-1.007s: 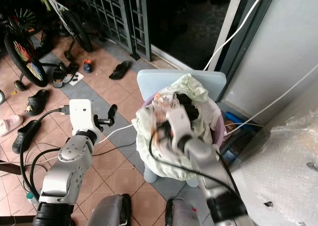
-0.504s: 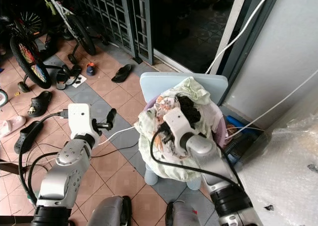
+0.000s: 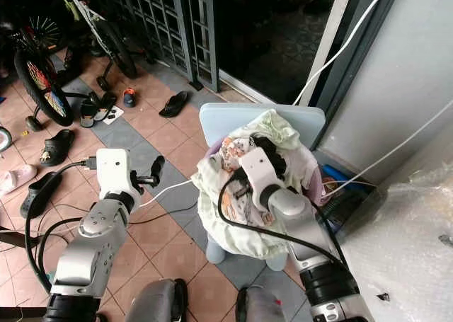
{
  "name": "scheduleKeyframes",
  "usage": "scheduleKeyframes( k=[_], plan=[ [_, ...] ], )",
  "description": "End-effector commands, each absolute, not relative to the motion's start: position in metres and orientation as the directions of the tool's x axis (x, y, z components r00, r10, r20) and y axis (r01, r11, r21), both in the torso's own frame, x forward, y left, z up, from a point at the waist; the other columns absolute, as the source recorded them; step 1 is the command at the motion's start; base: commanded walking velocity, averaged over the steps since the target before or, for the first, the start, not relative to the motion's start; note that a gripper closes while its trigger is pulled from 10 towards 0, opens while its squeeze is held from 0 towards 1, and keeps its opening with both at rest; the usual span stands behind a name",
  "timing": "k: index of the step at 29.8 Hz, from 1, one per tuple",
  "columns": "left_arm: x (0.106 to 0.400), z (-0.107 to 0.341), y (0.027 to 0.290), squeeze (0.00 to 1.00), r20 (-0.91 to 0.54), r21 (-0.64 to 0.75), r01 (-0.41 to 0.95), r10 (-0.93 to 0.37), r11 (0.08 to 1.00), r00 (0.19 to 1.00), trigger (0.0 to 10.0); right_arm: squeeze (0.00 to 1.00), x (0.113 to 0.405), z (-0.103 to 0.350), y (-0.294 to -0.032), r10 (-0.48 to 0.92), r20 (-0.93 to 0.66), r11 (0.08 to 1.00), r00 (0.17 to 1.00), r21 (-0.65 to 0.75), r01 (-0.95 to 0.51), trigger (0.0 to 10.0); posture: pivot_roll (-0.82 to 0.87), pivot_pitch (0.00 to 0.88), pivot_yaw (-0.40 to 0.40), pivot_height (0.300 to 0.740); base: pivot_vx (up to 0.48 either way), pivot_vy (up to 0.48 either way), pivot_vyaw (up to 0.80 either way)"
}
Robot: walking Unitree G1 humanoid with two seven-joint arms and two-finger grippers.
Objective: Clothes washing
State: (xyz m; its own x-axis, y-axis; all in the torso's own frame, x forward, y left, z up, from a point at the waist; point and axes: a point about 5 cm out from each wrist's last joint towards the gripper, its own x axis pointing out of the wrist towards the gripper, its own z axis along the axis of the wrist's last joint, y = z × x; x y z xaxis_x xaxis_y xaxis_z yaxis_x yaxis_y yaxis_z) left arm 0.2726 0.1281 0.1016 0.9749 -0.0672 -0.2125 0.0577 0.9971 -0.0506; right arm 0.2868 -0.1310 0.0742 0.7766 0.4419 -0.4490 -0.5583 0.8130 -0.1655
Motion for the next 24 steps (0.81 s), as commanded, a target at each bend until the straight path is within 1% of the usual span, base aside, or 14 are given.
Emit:
scheduleKeyframes(
  k=[1, 3, 4, 5, 6, 7, 9, 13, 14, 17, 18, 21, 23, 24],
  plan=[
    [0.272, 0.099, 0.129, 0.00, -0.222, -0.039, 0.058, -0.065, 0.998, 0.973, 10.0, 0.00, 0.282, 0.074, -0.126, 0.475, -0.463, 0.790, 0.748, -0.149, -0.594, 0.0, 0.00, 0.095, 0.042, 0.740, 0.000, 0.000, 0.00],
    [0.272, 0.099, 0.129, 0.00, -0.225, -0.038, 0.058, -0.065, 0.998, 0.972, 10.0, 0.00, 0.275, 0.068, -0.121, 0.507, -0.500, 0.754, 0.703, -0.138, -0.642, 0.0, 0.00, 0.095, 0.042, 0.740, 0.000, 0.000, 0.00],
    [0.272, 0.099, 0.129, 0.00, -0.225, -0.038, 0.058, -0.065, 0.998, 0.972, 10.0, 0.00, 0.275, 0.067, -0.121, 0.509, -0.502, 0.751, 0.699, -0.137, -0.645, 0.0, 0.00, 0.095, 0.042, 0.740, 0.000, 0.000, 0.00],
    [0.272, 0.099, 0.129, 0.00, -0.226, -0.036, 0.057, -0.064, 0.998, 0.972, 10.0, 0.00, 0.272, 0.065, -0.119, 0.516, -0.519, 0.737, 0.681, -0.137, -0.662, 6.5, 0.01, 0.094, 0.042, 0.740, 0.000, 0.000, 0.00],
    [0.272, 0.099, 0.130, 0.00, -0.225, -0.036, 0.056, -0.063, 0.998, 0.972, 10.0, 0.00, 0.271, 0.063, -0.118, 0.525, -0.526, 0.727, 0.669, -0.131, -0.674, 10.0, 0.01, 0.094, 0.042, 0.740, 0.000, 0.000, 0.00],
    [0.272, 0.099, 0.130, 0.00, -0.225, -0.036, 0.056, -0.063, 0.998, 0.972, 10.0, 0.00, 0.271, 0.063, -0.118, 0.525, -0.526, 0.727, 0.669, -0.131, -0.674, 10.0, 0.01, 0.094, 0.042, 0.740, 0.000, 0.000, 0.00],
    [0.272, 0.100, 0.130, 0.00, -0.224, -0.033, 0.055, -0.061, 0.998, 0.973, 10.0, 0.00, 0.268, 0.062, -0.115, 0.547, -0.535, 0.706, 0.644, -0.119, -0.698, 10.0, 0.01, 0.097, 0.041, 0.740, 0.000, 0.000, 0.00],
    [0.272, 0.101, 0.130, 0.00, -0.223, -0.029, 0.055, -0.060, 0.998, 0.973, 10.0, 0.00, 0.269, 0.063, -0.115, 0.549, -0.540, 0.695, 0.638, -0.130, -0.708, 10.0, 0.01, 0.110, 0.040, 0.740, 0.000, 0.000, 0.00],
    [0.273, 0.103, 0.130, 0.00, -0.220, -0.027, 0.055, -0.059, 0.998, 0.974, 10.0, 0.00, 0.270, 0.064, -0.115, 0.546, -0.539, 0.694, 0.642, -0.139, -0.707, 0.0, 0.02, 0.121, 0.040, 0.740, 0.000, 0.000, 0.00],
    [0.273, 0.108, 0.129, 0.00, -0.209, -0.022, 0.056, -0.059, 0.998, 0.976, 10.0, 0.00, 0.274, 0.068, -0.117, 0.533, -0.532, 0.690, 0.658, -0.177, -0.702, 0.0, 0.02, 0.137, 0.037, 0.740, 0.000, 0.000, 0.00],
    [0.274, 0.112, 0.127, 0.00, -0.198, -0.021, 0.058, -0.062, 0.998, 0.978, 10.0, 0.00, 0.279, 0.074, -0.119, 0.522, -0.504, 0.706, 0.689, -0.199, -0.680, 0.0, 0.03, 0.151, 0.031, 0.740, 0.000, 0.000, 0.00],
    [0.274, 0.115, 0.126, 0.00, -0.192, -0.023, 0.059, -0.063, 0.998, 0.979, 10.0, 0.00, 0.283, 0.080, -0.120, 0.513, -0.473, 0.724, 0.716, -0.209, -0.657, 0.0, 0.03, 0.149, 0.040, 0.740, 0.000, 0.000, 0.00],
    [0.271, 0.111, 0.126, 0.00, -0.198, -0.037, 0.050, -0.056, 0.998, 0.979, 10.0, 0.00, 0.293, 0.100, -0.123, 0.475, -0.317, 0.801, 0.821, -0.231, -0.552, 0.0, 0.01, 0.145, 0.035, 0.740, 0.000, 0.000, 0.00],
    [0.270, 0.109, 0.126, 0.00, -0.201, -0.044, 0.045, -0.053, 0.998, 0.978, 10.0, 0.00, 0.296, 0.110, -0.123, 0.463, -0.241, 0.831, 0.853, -0.216, -0.513, 0.0, 0.01, 0.137, 0.032, 0.740, 0.000, 0.000, 0.00]
  ],
)
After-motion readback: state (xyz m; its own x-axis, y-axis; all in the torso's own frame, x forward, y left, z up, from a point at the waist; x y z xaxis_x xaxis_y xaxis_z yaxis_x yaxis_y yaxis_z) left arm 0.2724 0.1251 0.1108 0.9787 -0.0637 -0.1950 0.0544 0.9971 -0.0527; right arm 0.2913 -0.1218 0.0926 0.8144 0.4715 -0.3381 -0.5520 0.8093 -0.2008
